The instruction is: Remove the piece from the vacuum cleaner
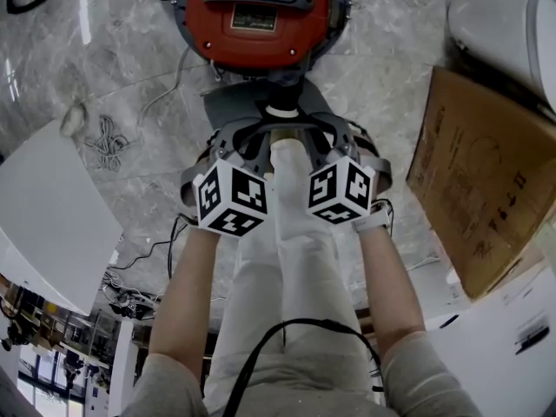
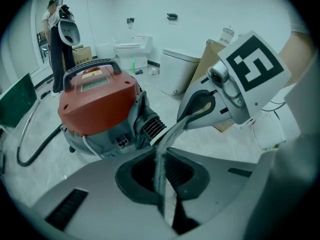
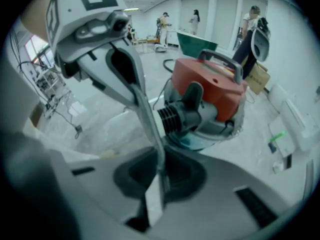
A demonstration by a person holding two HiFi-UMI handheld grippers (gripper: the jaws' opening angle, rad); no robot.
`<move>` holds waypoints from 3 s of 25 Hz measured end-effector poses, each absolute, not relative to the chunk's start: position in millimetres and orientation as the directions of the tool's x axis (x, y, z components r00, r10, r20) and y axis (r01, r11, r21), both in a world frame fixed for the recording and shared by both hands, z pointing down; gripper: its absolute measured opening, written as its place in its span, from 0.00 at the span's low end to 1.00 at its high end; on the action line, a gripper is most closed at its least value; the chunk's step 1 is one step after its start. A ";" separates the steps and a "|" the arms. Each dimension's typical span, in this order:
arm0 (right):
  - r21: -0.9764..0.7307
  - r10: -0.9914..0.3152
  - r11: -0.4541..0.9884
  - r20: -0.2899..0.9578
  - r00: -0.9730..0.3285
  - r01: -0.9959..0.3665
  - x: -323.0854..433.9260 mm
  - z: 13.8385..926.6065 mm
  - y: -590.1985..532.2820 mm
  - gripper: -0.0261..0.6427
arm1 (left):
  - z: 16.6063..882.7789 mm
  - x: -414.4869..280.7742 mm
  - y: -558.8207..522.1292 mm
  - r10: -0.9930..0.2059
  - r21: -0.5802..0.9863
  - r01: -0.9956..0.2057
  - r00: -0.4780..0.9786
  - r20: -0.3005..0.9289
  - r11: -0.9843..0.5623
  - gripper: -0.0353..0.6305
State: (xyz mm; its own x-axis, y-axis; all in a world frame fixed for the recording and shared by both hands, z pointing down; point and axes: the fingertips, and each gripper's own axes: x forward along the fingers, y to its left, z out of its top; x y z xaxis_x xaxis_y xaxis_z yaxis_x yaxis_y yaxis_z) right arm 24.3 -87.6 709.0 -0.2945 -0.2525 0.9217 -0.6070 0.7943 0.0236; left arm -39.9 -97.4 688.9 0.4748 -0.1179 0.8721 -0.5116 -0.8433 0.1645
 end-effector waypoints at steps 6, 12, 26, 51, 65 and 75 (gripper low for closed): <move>0.051 -0.260 0.832 0.915 -0.308 -0.552 15.2 693.9 -86.3 0.09 | 696.4 -51.9 -98.2 -0.125 0.175 -0.555 0.460 0.879 -0.813 0.11; 0.098 -0.268 0.871 0.917 -0.297 -0.482 7.8 682.7 -85.0 0.09 | 716.6 -57.7 -90.4 -0.111 0.192 -0.587 0.440 0.891 -0.787 0.11; 0.051 -0.272 0.835 0.904 -0.329 -0.548 16.9 694.1 -80.5 0.09 | 706.9 -54.4 -82.7 -0.114 0.204 -0.608 0.442 0.890 -0.767 0.11; 0.115 -0.353 0.792 0.888 -0.296 -0.600 18.4 702.1 -76.0 0.08 | 716.2 -52.1 -82.3 -0.126 0.168 -0.588 0.425 0.896 -0.791 0.11; 0.108 -0.360 0.794 0.876 -0.321 -0.598 10.1 702.2 -70.1 0.08 | 729.5 -58.3 -77.1 -0.112 0.142 -0.589 0.374 0.921 -0.795 0.11; 0.017 -0.311 0.731 0.898 -0.311 -0.683 18.1 727.3 -64.0 0.08 | 702.7 -51.5 -68.4 -0.151 0.059 -0.510 0.360 0.921 -0.858 0.11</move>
State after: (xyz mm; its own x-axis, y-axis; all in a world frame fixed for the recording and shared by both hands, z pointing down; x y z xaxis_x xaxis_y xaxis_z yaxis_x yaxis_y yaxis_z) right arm 18.1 -64.0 727.3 -0.3106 -0.3112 0.8982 -0.6827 0.7305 0.0170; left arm -51.5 -68.4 702.7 0.3601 -0.1507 0.9207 -0.5103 -0.8579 0.0592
